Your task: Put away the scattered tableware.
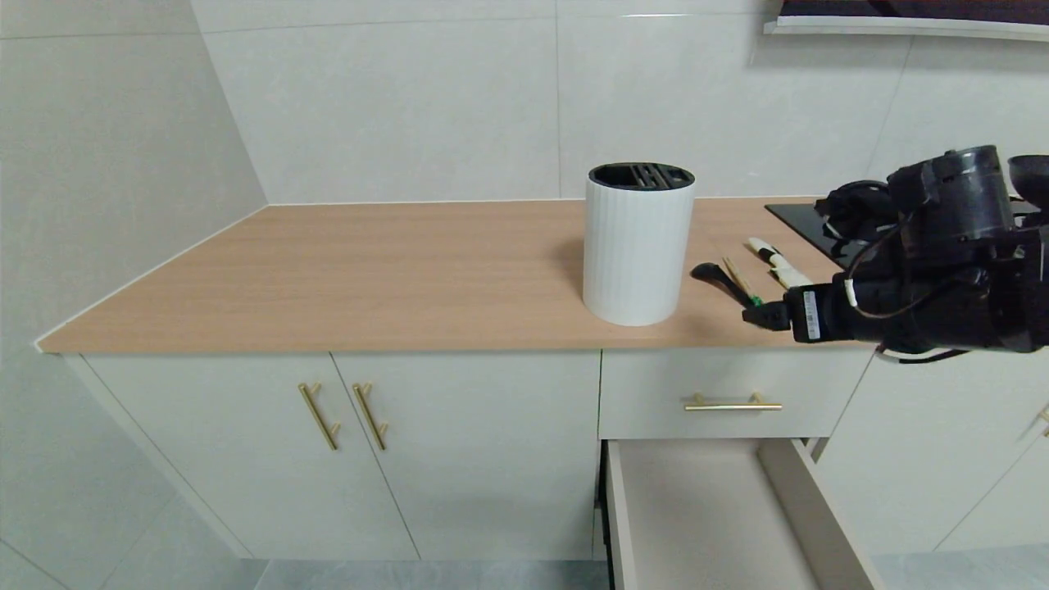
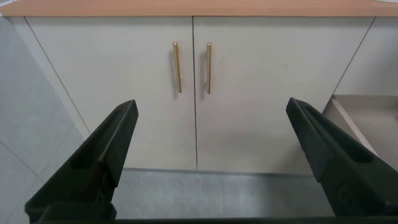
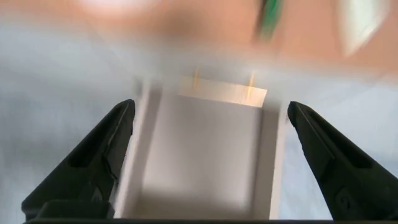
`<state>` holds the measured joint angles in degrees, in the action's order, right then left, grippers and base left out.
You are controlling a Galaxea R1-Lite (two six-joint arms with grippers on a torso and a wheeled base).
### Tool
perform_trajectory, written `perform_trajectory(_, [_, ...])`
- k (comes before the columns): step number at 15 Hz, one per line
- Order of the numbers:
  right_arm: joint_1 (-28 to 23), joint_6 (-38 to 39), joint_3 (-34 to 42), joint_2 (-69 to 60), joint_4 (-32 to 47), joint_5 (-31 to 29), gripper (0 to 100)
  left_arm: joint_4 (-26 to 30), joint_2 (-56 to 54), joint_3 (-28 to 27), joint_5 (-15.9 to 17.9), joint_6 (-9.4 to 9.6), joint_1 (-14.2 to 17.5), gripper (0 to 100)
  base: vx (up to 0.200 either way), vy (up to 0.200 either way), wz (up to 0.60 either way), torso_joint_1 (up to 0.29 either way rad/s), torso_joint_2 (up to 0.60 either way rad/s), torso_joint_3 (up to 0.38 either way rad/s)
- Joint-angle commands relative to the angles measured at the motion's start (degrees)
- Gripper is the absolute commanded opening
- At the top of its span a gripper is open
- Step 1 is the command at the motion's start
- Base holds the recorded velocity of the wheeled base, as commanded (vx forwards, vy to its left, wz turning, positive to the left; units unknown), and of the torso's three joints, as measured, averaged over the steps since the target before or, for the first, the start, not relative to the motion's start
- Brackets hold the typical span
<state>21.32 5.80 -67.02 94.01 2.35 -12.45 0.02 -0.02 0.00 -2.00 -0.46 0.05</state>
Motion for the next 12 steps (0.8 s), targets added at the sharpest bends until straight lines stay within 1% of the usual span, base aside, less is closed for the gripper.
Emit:
perform_trajectory(1, [-1.37, -0.18, -3.82, 2.93, -0.24, 0.23, 100, -0.02, 0.02, 0.00, -0.02, -0.06, -0.05, 100, 0.000, 0.000, 0.00, 0.000, 0.00, 0.000])
perform_trajectory(6, [-5.15, 0.00, -3.20, 7.76, -7.36, -0.03, 100, -0.02, 0.02, 0.00, -0.02, -0.06, 0.04, 100, 0.000, 0.000, 0.00, 0.000, 0.00, 0.000])
perform_trajectory(9, [-5.41, -0.18, -3.38, 10.66, -9.82, -0.03, 100, -0.02, 0.02, 0.00, -0.02, 0.02, -0.05, 100, 0.000, 0.000, 0.00, 0.000, 0.00, 0.000])
perform_trajectory(10, [-6.12, -0.35, -3.64, 13.74, -13.43, -0.12, 100, -0.02, 0.02, 0.00, -0.02, -0.06, 0.04, 100, 0.000, 0.000, 0.00, 0.000, 0.00, 0.000])
perform_trajectory(12, [-6.29, -1.23, -4.17, 16.38, -15.54, -0.39, 100, -0.02, 0.02, 0.00, -0.02, 0.02, 0.04, 100, 0.000, 0.000, 0.00, 0.000, 0.00, 0.000])
